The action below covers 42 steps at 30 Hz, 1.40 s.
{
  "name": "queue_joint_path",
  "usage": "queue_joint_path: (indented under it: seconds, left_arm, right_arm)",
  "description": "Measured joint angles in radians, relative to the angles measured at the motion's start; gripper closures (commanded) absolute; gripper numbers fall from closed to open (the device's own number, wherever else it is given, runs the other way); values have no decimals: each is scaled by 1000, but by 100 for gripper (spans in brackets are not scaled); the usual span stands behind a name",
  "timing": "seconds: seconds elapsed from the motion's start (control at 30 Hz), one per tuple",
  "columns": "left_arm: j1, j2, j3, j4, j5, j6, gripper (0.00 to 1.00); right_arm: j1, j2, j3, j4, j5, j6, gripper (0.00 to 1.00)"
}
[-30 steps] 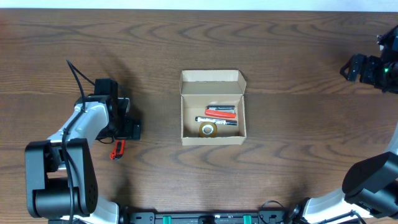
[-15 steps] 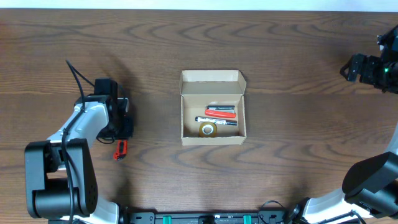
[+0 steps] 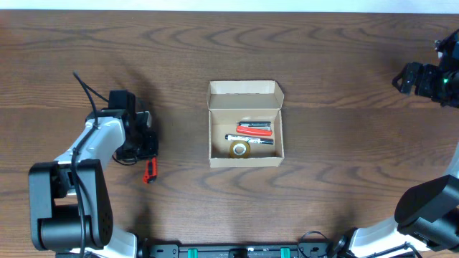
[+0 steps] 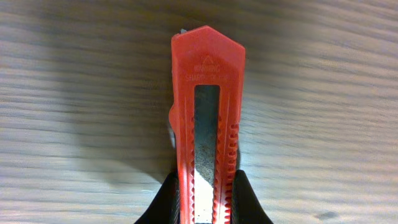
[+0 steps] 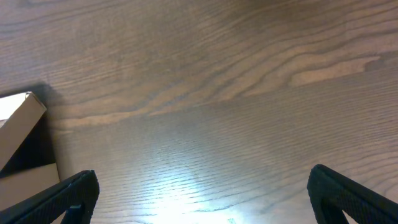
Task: Pack container
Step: 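Grasp the red box cutter on the table with the left gripper, then carry the box cutter into the box and release it with left gripper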
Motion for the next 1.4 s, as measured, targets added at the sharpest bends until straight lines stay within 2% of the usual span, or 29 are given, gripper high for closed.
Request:
queue_joint_path:
  seconds: [0.13, 0.3, 0.5, 0.6, 0.8, 0.9, 1.13, 1.4]
  left_arm:
    - [-60, 0, 50, -47, 73, 15, 94]
    - [-163, -33, 206, -97, 132, 76, 94]
    - [-310, -94, 404, -122, 160, 225, 94]
    - [-404, -104, 460, -124, 141, 340, 94]
    - [-601, -104, 472, -143, 84, 687, 94]
    - [-667, -105, 472, -134, 53, 819, 94]
    - [-682, -94, 472, -118, 13, 943, 94]
    - [-682, 24, 472, -79, 8, 986, 94]
  right_arm:
    - [0, 0, 0, 0, 0, 0, 1]
    - [0, 0, 0, 0, 0, 0, 1]
    - [0, 0, 0, 3, 0, 0, 1]
    - [0, 0, 0, 4, 0, 0, 1]
    - [0, 0, 0, 3, 0, 0, 1]
    - [0, 0, 0, 3, 0, 0, 1]
    - [0, 0, 0, 3, 0, 0, 1]
    - [0, 0, 0, 2, 0, 0, 1]
